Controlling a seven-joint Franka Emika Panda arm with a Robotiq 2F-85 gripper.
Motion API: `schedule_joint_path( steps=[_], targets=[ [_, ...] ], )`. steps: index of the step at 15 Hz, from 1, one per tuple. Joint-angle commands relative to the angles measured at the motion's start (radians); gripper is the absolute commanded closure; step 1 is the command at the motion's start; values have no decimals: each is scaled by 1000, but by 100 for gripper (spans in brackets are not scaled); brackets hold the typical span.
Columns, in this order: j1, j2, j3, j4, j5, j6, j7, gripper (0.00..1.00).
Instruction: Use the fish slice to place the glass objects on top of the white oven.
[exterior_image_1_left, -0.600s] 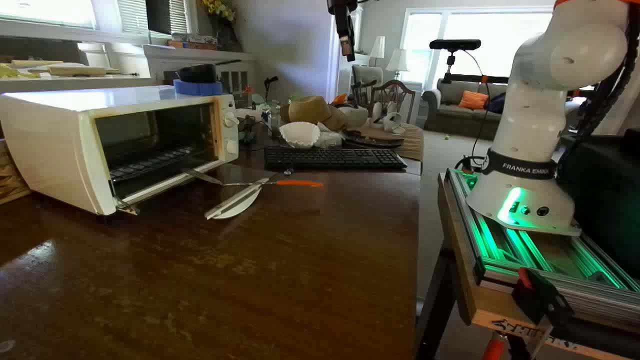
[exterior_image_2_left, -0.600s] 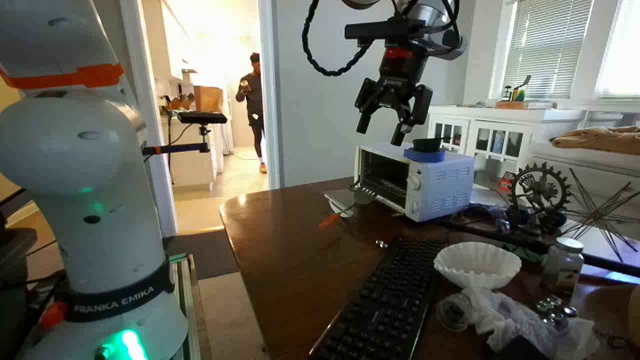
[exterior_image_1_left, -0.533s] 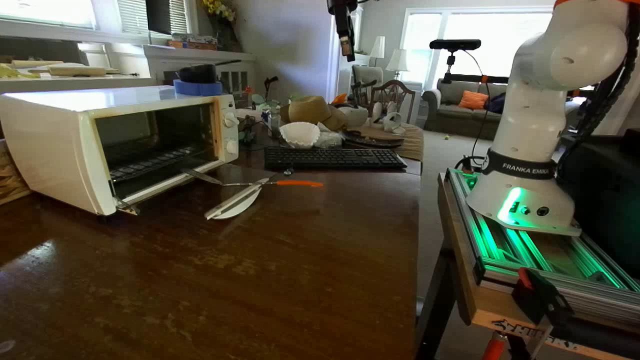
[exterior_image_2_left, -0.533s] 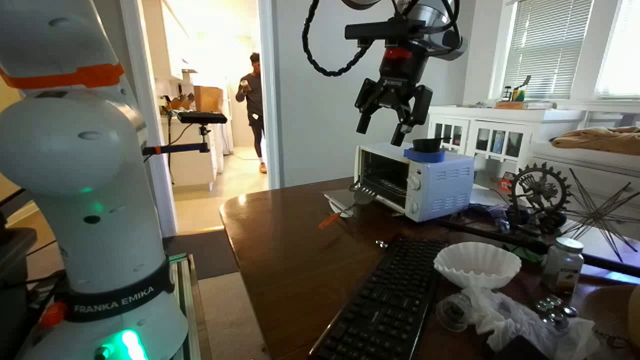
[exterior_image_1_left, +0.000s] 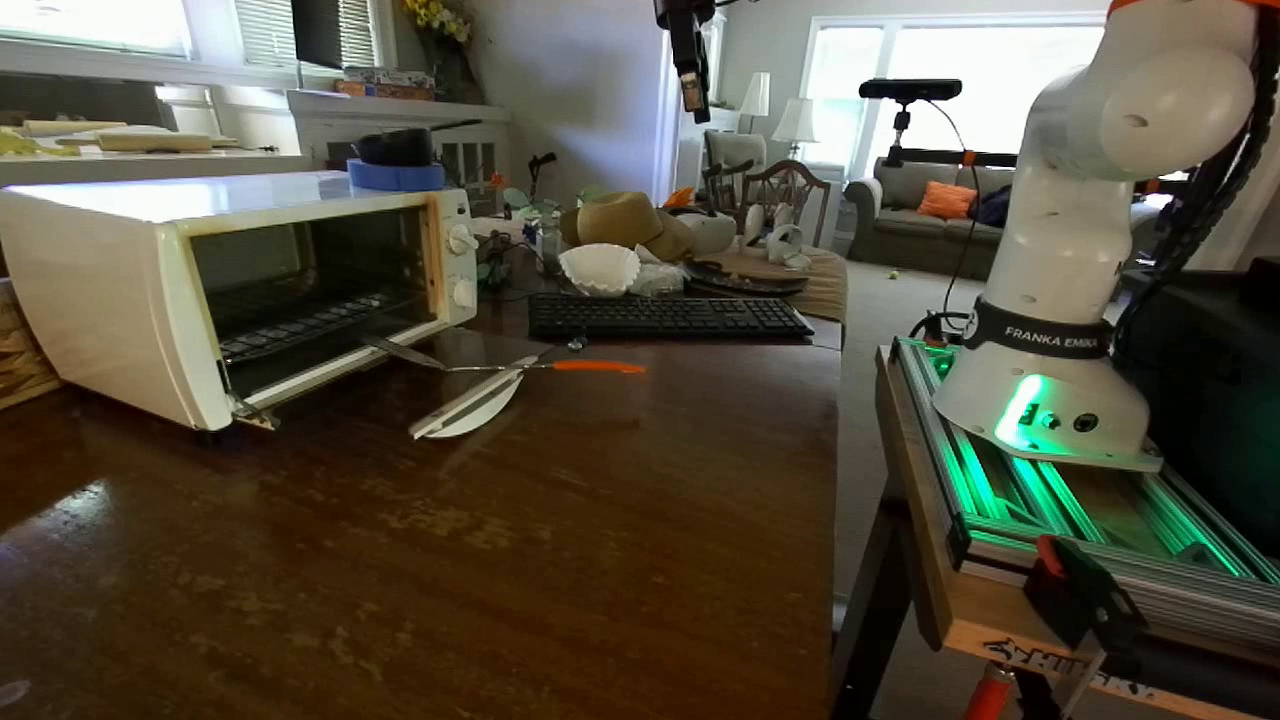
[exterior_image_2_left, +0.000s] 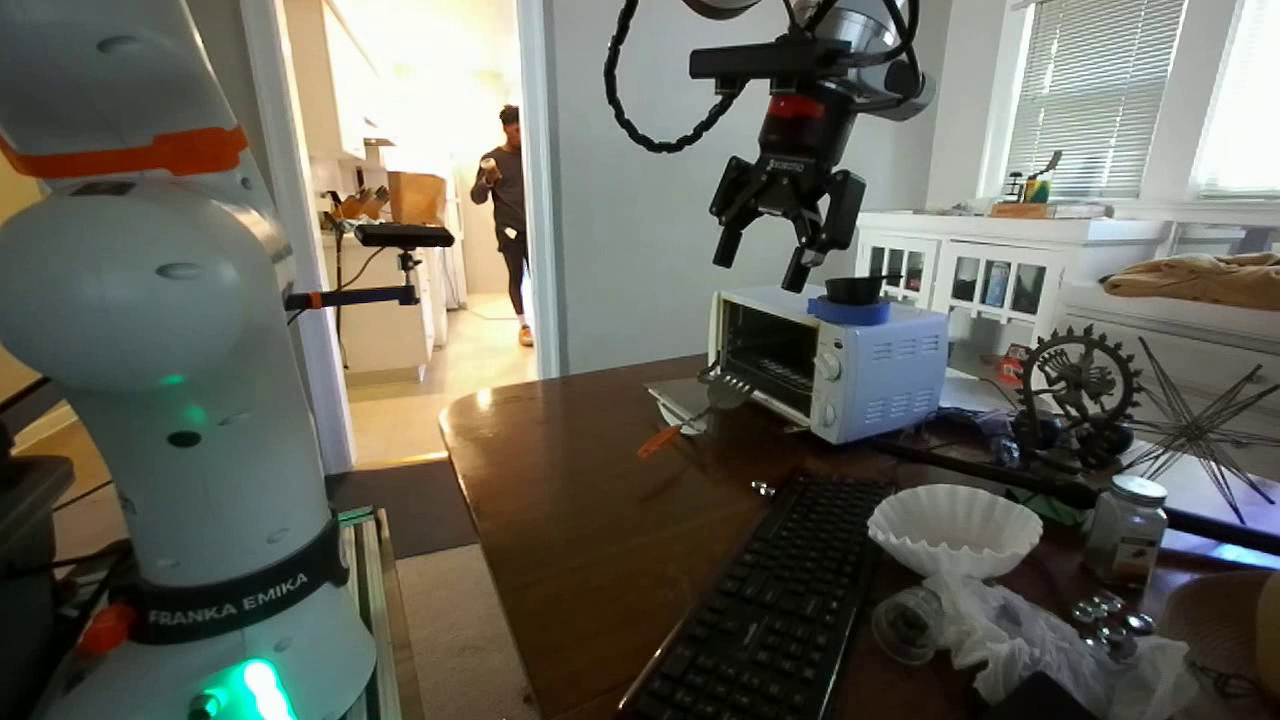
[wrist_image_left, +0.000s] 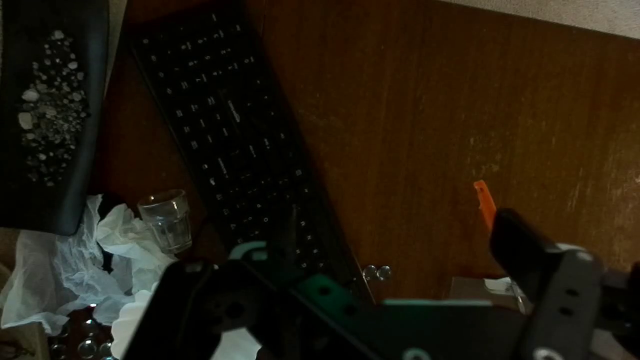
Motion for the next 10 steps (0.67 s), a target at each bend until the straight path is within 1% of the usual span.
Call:
schedule_joint_path(
  steps=[1,4,8,9,10],
  targets=[
    [-9,-4,27,-8,3,4,6,0],
    [14,-30,68,-34,10,12,26,0],
    [53,-70,143,-73,15,33,63,0],
    [62,-69,165,-82,21,35,121,0],
    [70,-77,184,-103,6,65,145,0]
  ],
)
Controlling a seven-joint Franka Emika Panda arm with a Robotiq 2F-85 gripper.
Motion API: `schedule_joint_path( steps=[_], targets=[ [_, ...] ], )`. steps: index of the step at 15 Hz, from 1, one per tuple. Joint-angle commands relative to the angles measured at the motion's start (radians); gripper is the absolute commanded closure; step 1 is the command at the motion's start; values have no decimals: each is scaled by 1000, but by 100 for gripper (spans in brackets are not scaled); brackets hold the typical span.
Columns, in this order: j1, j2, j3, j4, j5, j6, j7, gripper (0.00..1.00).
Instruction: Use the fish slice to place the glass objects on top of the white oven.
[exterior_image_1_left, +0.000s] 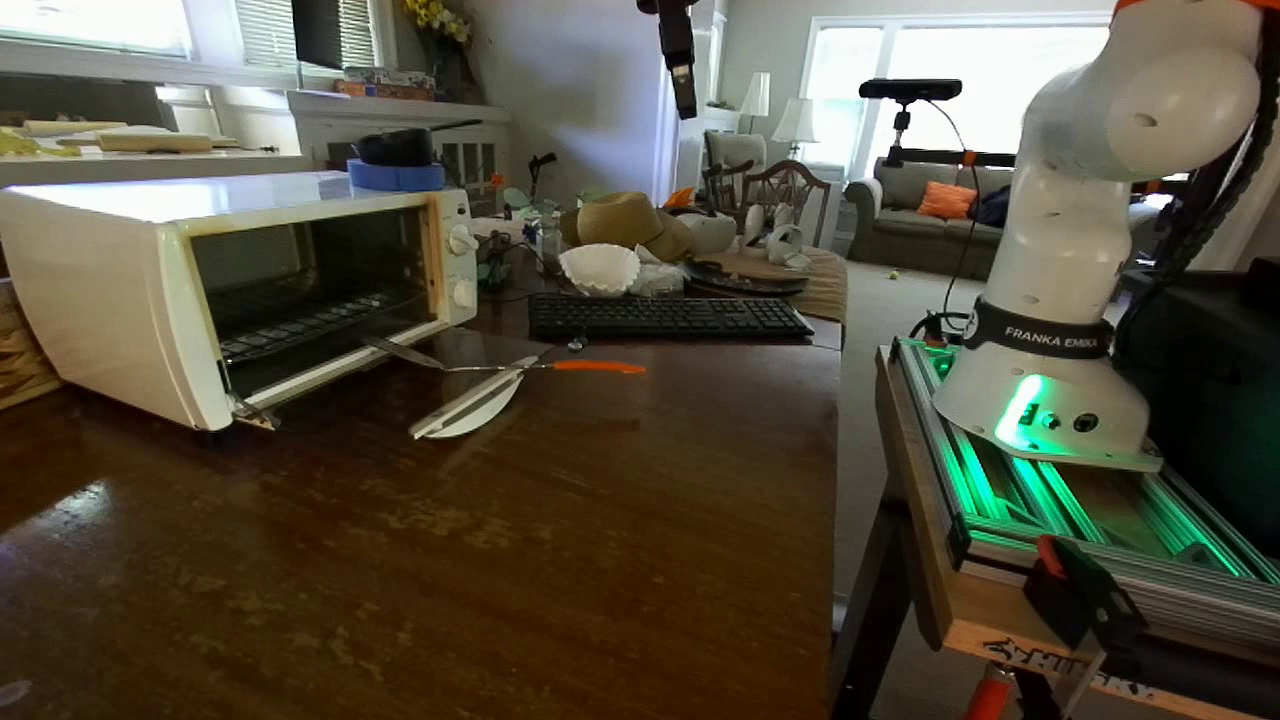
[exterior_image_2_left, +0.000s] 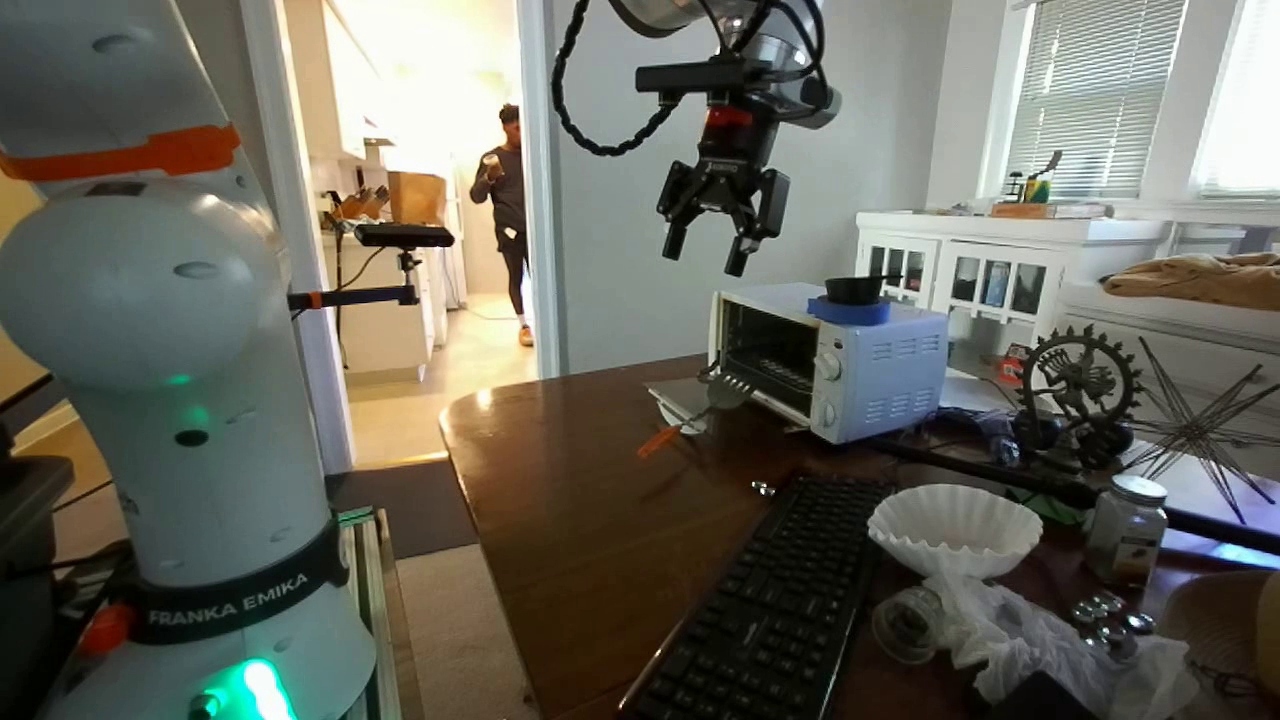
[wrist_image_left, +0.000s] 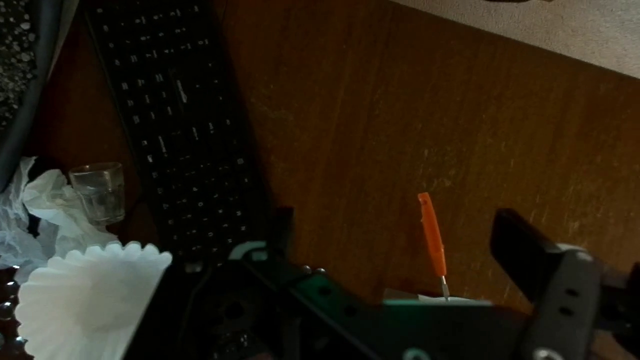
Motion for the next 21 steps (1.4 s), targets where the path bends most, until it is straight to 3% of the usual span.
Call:
schedule_joint_path(
  steps=[1,6,12,13,21],
  targets=[
    [30,-49,59,-96,-18,113,125,0],
    [70,-32,106,-202,30,256,177,0],
    [102,30,182,-325,-49,484,280,0],
    [96,9,160,-292,-25,428,238,0],
    [111,32,167,-303,-9,484,251,0]
  ],
)
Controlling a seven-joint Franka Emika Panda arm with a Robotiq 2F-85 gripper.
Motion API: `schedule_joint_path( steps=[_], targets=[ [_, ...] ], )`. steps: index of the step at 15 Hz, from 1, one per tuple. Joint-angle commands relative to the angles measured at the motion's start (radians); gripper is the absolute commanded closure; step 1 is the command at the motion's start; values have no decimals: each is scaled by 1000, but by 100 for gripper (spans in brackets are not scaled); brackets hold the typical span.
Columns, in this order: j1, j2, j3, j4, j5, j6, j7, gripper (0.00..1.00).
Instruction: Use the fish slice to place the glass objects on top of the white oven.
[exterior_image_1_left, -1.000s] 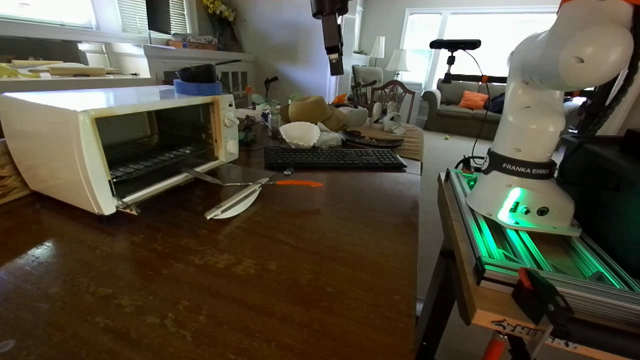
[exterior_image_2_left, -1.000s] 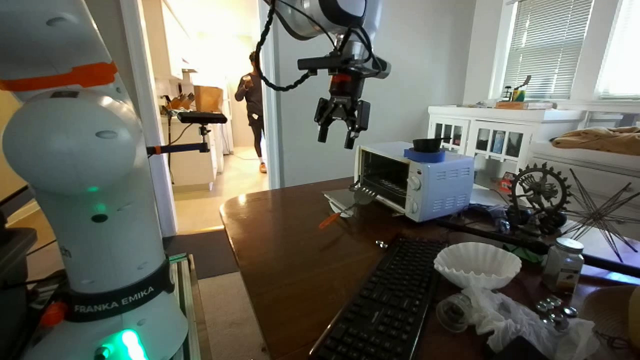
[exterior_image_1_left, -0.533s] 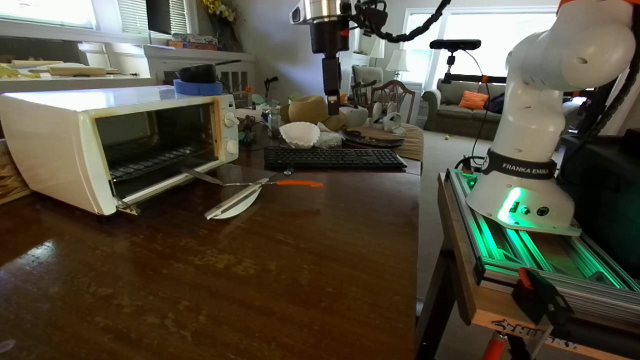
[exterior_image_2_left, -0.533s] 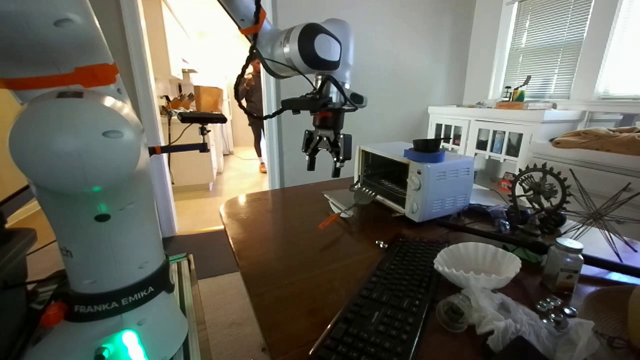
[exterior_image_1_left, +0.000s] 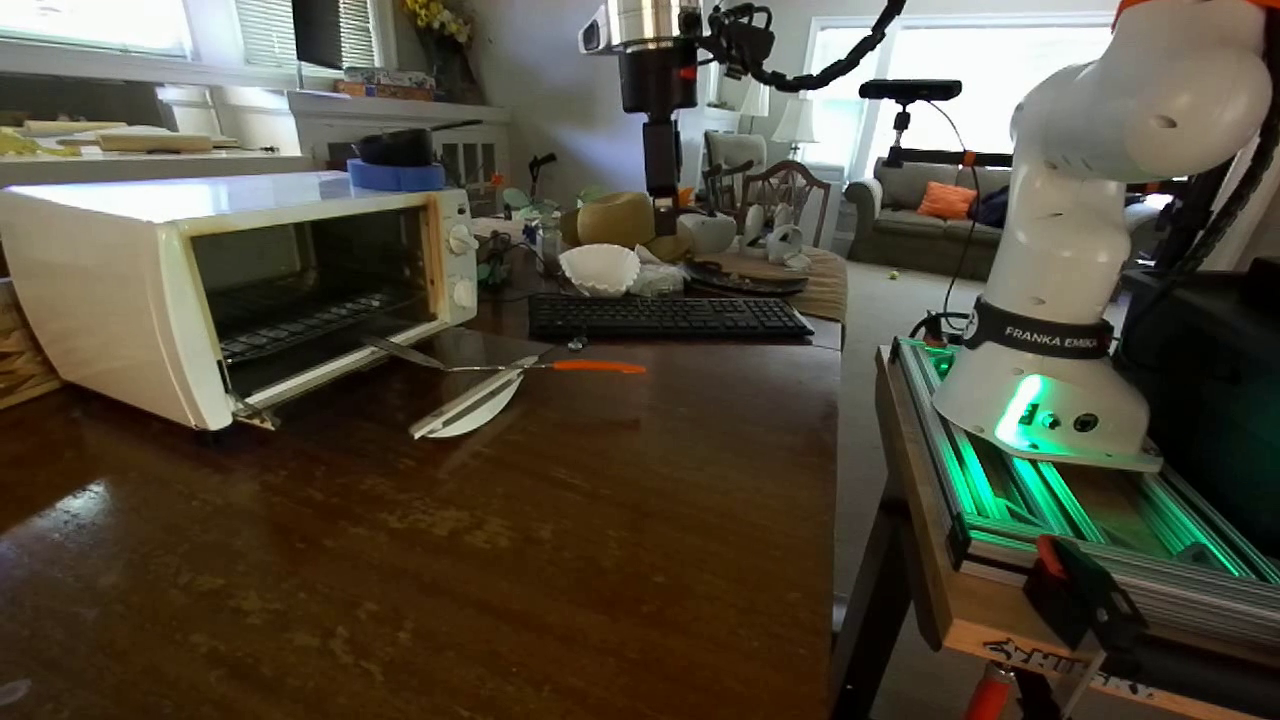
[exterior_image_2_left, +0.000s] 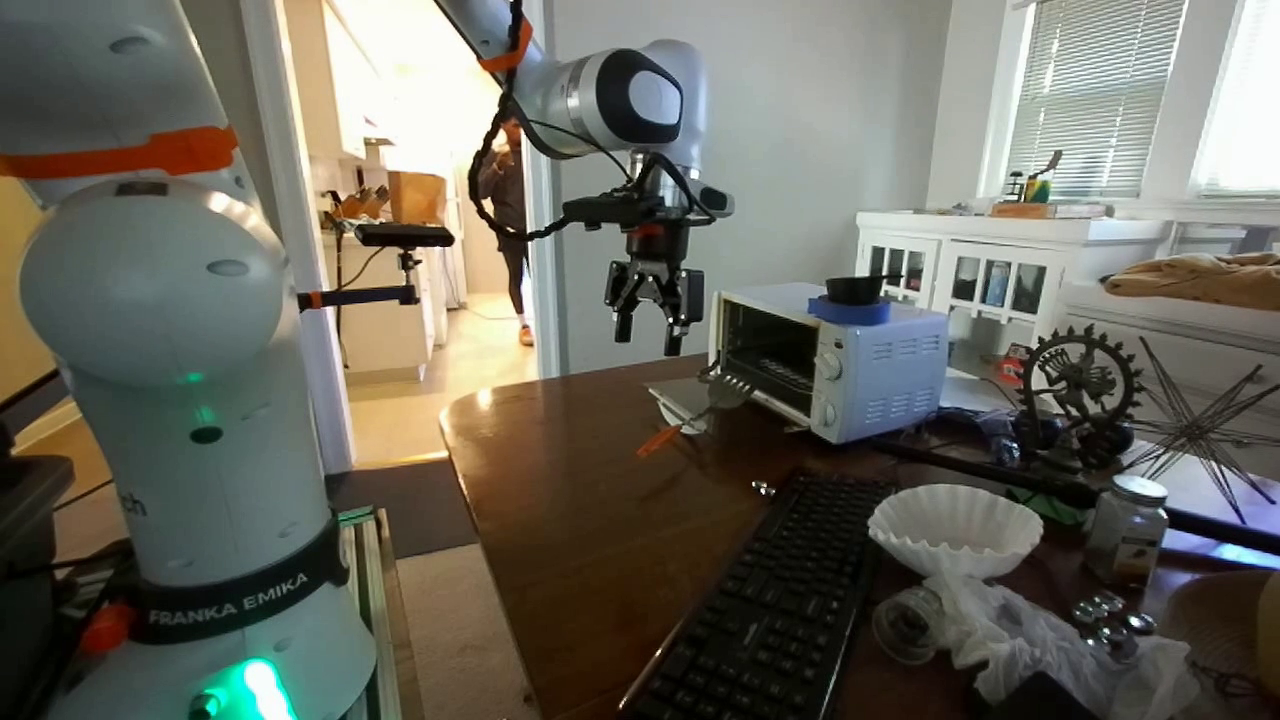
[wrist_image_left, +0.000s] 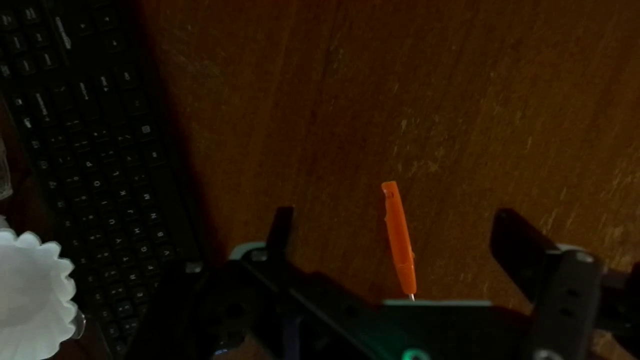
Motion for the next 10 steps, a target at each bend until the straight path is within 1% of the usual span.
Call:
schedule_joint_path(
  steps=[1,5,10],
  targets=[
    [21,26,8,-16,15,64,16,0],
    [39,67,15,-50,42,187,11,0],
    [71,141,26,-72,84,291,-72,0]
  ],
)
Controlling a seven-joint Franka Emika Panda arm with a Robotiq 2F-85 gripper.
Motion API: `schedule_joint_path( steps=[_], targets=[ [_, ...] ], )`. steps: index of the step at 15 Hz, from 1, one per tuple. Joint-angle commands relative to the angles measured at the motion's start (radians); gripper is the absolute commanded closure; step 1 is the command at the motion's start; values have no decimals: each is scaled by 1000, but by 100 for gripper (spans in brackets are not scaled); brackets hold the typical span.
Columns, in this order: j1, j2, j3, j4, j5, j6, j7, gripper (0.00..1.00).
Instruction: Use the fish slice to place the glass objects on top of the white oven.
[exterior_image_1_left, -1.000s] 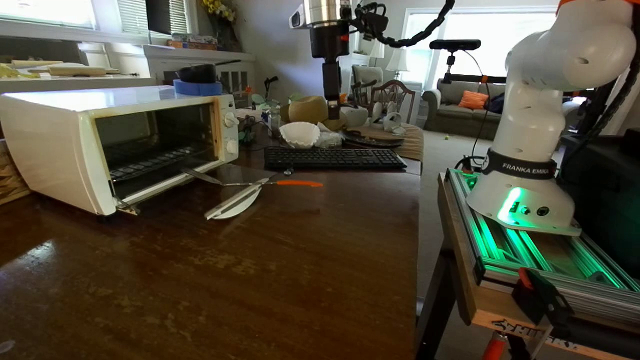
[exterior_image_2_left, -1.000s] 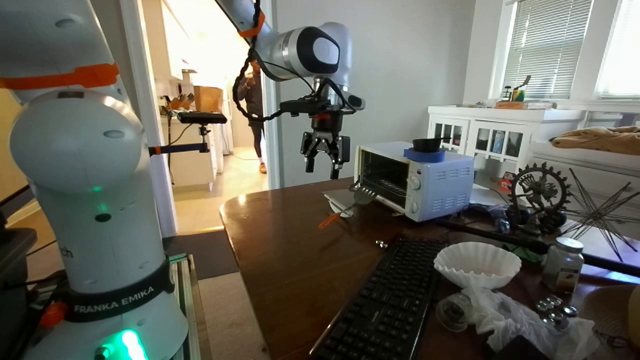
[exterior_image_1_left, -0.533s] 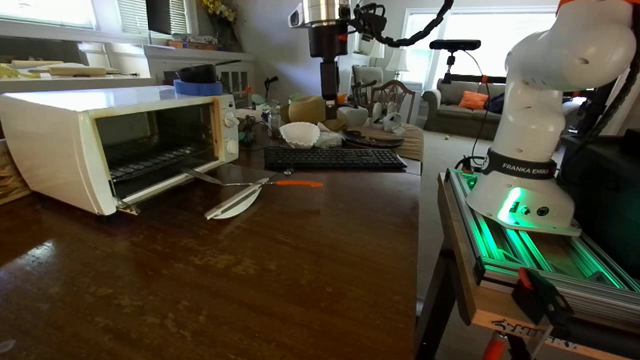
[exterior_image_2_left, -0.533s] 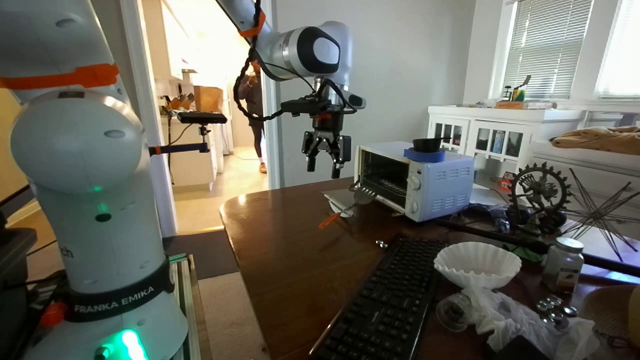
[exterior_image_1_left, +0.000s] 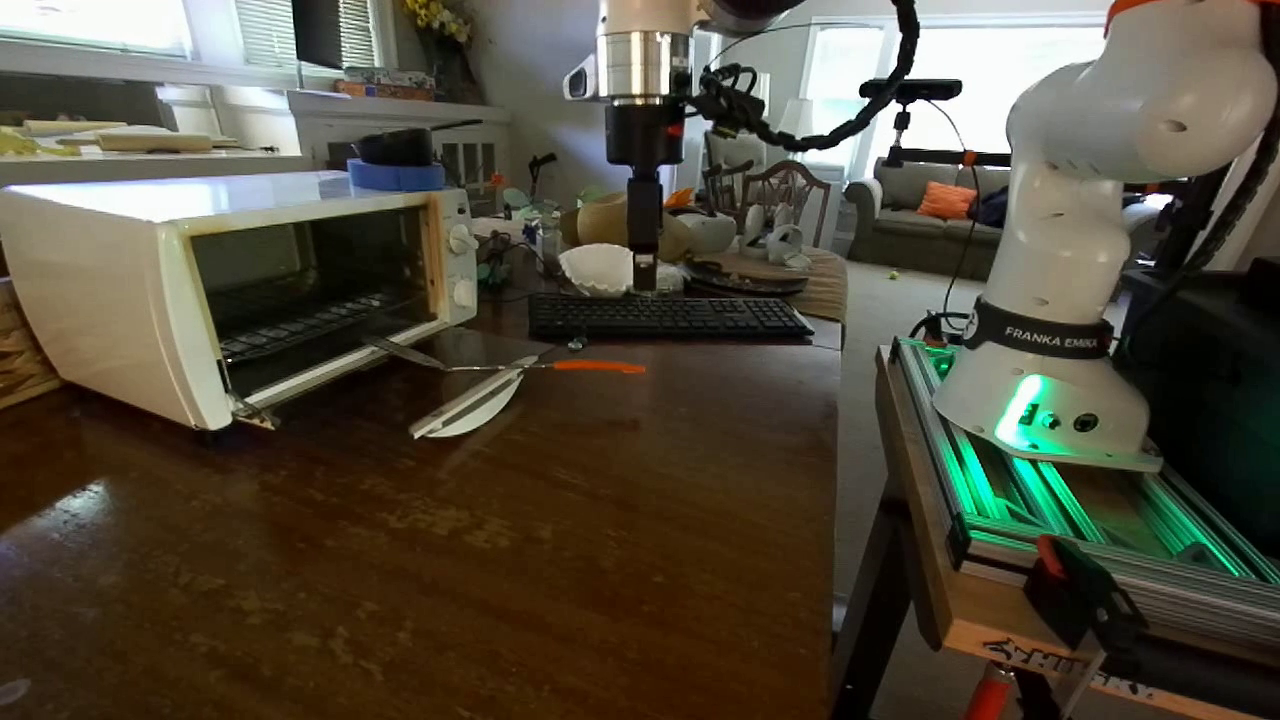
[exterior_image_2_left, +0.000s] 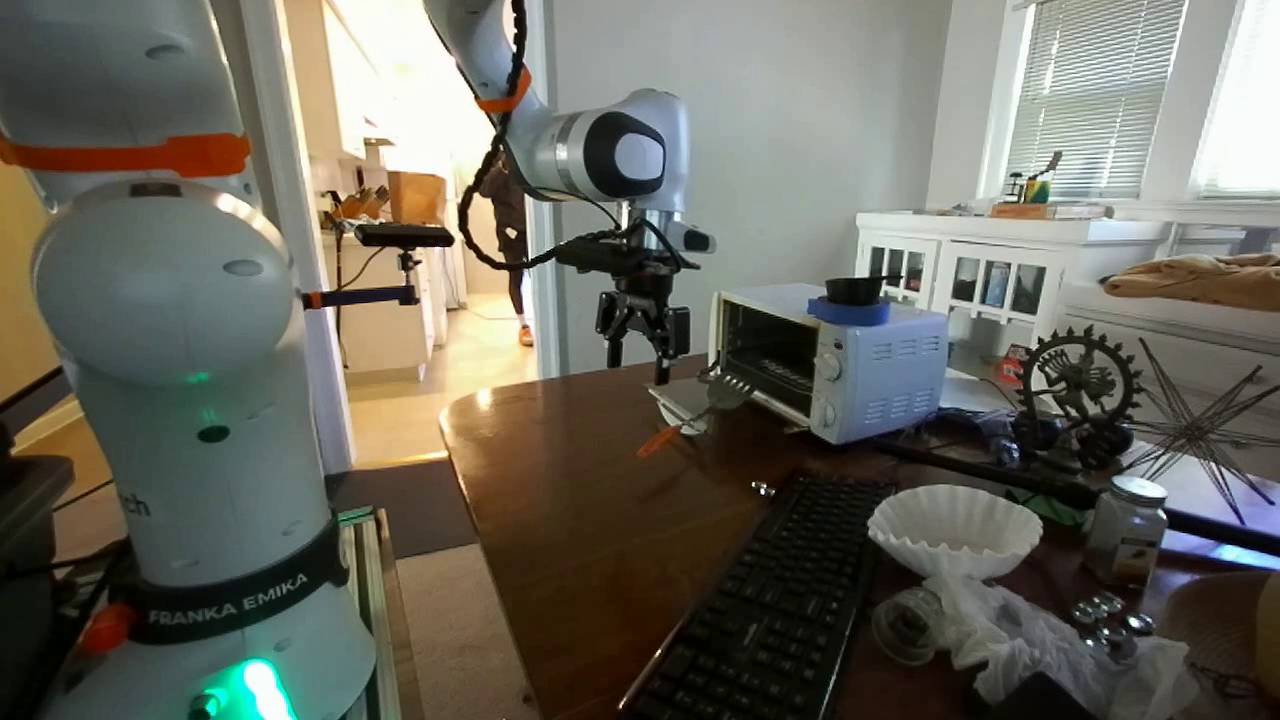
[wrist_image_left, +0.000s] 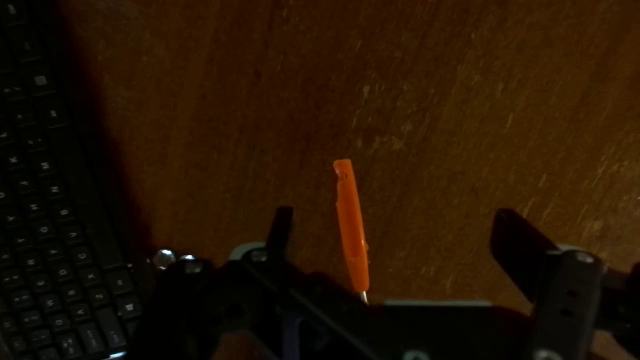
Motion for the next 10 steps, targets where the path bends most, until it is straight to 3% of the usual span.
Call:
schedule_joint_path(
  steps=[1,10],
  targets=[
    [25,55,6,-20,35,76,-71,0],
    [4,156,-10,-15,-4,178,-97,0]
  ],
)
